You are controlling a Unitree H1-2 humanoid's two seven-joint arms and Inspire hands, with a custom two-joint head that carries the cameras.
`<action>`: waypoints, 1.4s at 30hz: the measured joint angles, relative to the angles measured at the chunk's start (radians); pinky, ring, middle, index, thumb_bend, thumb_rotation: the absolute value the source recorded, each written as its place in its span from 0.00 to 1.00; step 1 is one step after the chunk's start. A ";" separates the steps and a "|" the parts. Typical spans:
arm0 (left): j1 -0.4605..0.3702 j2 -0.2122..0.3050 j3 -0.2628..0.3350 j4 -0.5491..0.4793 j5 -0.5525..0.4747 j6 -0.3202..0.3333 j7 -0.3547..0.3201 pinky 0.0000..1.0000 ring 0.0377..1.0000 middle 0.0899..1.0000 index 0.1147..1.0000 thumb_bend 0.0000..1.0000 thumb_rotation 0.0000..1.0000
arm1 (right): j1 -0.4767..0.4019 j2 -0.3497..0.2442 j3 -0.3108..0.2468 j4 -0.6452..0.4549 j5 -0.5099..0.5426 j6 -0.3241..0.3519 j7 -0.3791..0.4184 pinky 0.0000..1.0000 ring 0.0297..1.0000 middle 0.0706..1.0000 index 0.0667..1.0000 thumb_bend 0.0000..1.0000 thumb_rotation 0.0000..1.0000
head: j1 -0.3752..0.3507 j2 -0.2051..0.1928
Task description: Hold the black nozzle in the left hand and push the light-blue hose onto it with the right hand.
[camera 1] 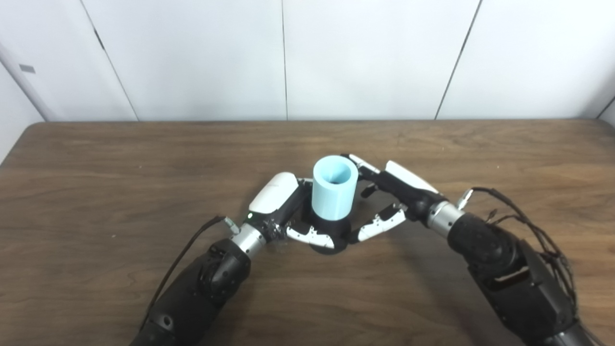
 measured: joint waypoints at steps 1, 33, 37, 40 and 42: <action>0.000 0.000 0.000 0.000 0.000 0.000 0.000 0.38 0.41 0.44 0.45 0.50 0.00 | 0.002 -0.003 -0.002 0.000 0.000 0.003 0.004 0.68 0.86 0.95 1.00 0.97 0.24 | 0.000 0.000; -0.001 0.001 0.001 0.000 0.000 -0.002 0.000 0.38 0.41 0.44 0.45 0.50 0.00 | -0.036 -0.028 -0.168 -0.375 0.114 -0.081 0.020 0.77 0.87 0.86 0.84 0.70 0.71 | -0.002 -0.009; -0.001 0.001 0.001 0.001 0.000 -0.003 0.000 0.38 0.41 0.44 0.45 0.50 0.00 | -0.036 -0.081 -0.126 -0.375 0.075 -0.158 0.052 0.81 0.91 0.90 0.87 0.69 0.82 | -0.002 -0.012; -0.002 0.001 0.001 0.005 0.000 -0.007 0.000 0.38 0.41 0.44 0.45 0.50 0.00 | -0.040 -0.111 -0.097 -0.374 0.033 -0.229 0.071 0.86 0.94 0.92 0.89 0.66 0.90 | -0.003 -0.012; -0.004 0.001 0.001 0.008 -0.001 -0.010 0.000 0.38 0.41 0.44 0.45 0.50 0.00 | -0.051 -0.124 -0.075 -0.374 -0.007 -0.282 0.088 0.92 0.97 0.94 0.90 0.67 0.95 | -0.005 -0.015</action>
